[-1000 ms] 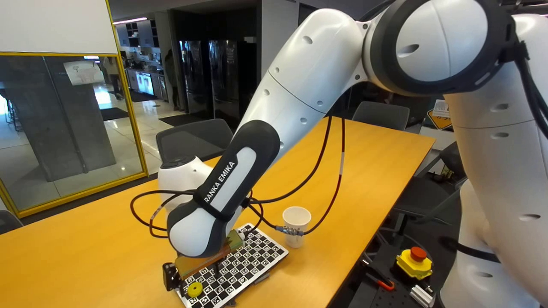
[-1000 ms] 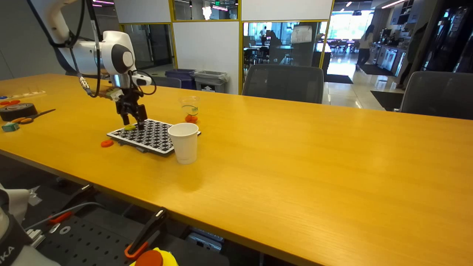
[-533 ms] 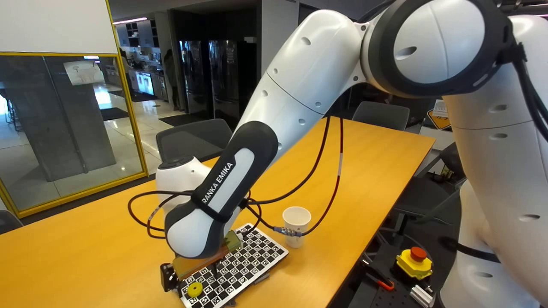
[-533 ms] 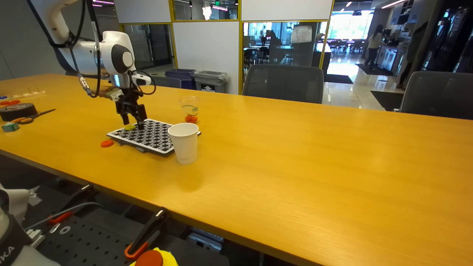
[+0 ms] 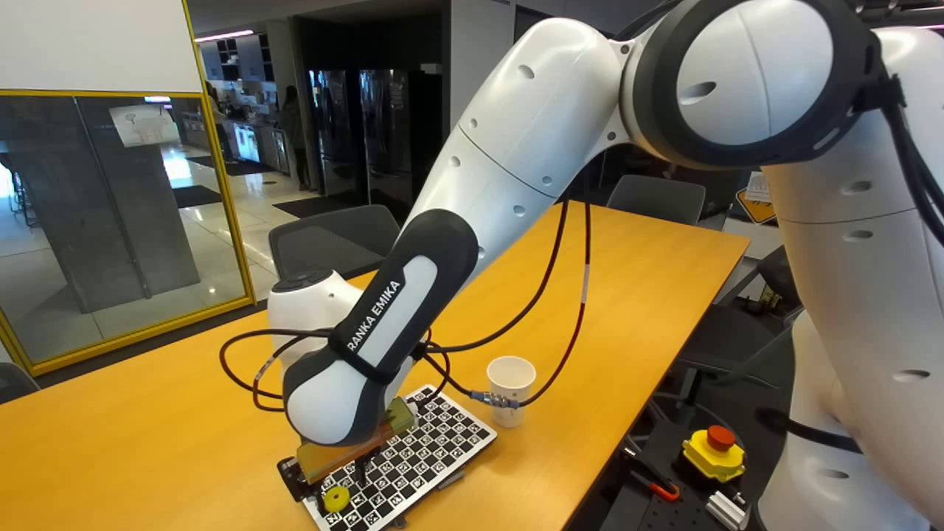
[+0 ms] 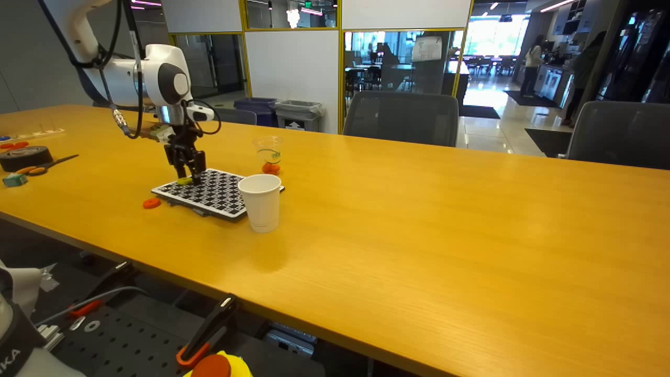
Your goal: Put one round orange block in the clear cup then put a round yellow block in the white cup, then put two round orange blocks in the clear cup and put the last round yellow block in the white cup
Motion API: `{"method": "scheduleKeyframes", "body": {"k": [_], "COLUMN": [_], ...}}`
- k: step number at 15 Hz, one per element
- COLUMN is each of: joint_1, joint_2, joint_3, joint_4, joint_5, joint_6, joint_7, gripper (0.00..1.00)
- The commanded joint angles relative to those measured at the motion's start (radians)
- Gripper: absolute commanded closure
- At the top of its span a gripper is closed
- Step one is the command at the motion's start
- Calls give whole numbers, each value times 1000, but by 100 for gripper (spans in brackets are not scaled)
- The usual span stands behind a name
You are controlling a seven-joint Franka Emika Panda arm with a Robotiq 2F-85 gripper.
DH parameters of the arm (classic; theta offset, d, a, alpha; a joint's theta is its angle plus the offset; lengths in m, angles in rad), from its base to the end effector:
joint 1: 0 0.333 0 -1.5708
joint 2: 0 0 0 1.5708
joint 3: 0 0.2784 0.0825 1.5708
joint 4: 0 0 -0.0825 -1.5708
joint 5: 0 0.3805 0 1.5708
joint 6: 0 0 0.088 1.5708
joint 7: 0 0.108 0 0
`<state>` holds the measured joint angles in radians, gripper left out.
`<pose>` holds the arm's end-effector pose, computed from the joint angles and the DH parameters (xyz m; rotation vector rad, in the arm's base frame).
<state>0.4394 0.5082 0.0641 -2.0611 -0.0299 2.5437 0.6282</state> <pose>0.4971 0.2755 0.1513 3.1362 -0.1687 -0.0446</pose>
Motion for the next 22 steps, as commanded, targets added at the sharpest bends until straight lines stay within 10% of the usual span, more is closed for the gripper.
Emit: {"method": "scheduleKeyframes", "body": {"k": [1, 3, 22], "joint_1": [-1, -6, -270], "joint_2": [1, -5, -420], "joint_3": [5, 6, -103], "joint_4": [11, 8, -400], "joint_5": [0, 5, 27], "joint_6": [12, 9, 185], "joint_7": [13, 12, 99], "gripper": [64, 79, 76]}}
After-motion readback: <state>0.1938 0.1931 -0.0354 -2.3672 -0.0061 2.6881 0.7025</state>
